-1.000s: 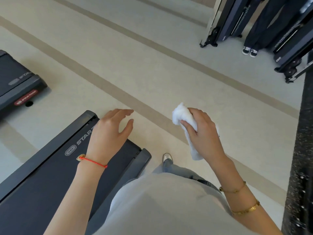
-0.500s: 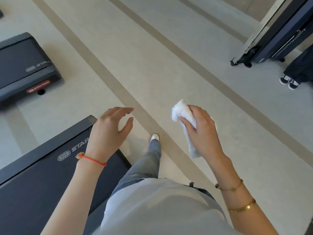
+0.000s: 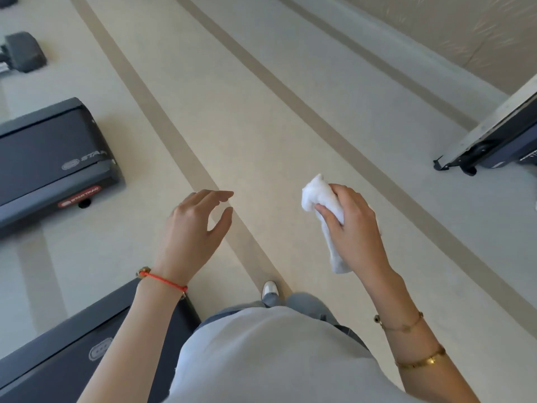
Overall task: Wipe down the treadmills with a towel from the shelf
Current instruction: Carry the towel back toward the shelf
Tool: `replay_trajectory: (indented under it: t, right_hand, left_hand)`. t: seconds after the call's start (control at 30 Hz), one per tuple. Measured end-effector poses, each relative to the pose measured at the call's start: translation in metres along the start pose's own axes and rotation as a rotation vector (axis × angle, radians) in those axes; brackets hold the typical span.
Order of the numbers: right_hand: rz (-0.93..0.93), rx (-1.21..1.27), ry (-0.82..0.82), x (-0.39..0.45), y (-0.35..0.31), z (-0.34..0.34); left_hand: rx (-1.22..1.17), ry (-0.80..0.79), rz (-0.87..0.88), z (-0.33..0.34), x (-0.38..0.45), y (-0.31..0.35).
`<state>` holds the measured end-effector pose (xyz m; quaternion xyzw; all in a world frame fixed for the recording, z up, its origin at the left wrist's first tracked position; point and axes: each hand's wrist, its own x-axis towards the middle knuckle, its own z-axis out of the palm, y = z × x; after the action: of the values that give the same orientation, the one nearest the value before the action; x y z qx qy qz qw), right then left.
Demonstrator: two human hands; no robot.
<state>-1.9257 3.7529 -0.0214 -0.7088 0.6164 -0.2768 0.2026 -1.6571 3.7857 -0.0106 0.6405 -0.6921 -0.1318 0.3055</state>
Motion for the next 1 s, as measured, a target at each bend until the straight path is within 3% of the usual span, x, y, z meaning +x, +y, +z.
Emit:
replay_trajectory:
  t: [0.5, 1.0]
  right_hand:
    - [0.003, 0.007, -0.078, 0.328, 0.034, 0.061]
    - [-0.217, -0.069, -0.111, 0.724, 0.007, 0.113]
  left_hand:
    - [0.049, -0.026, -0.098, 0.052, 0.311, -0.084]
    - [0.110, 0.096, -0.301, 0.055, 0.647, -0.182]
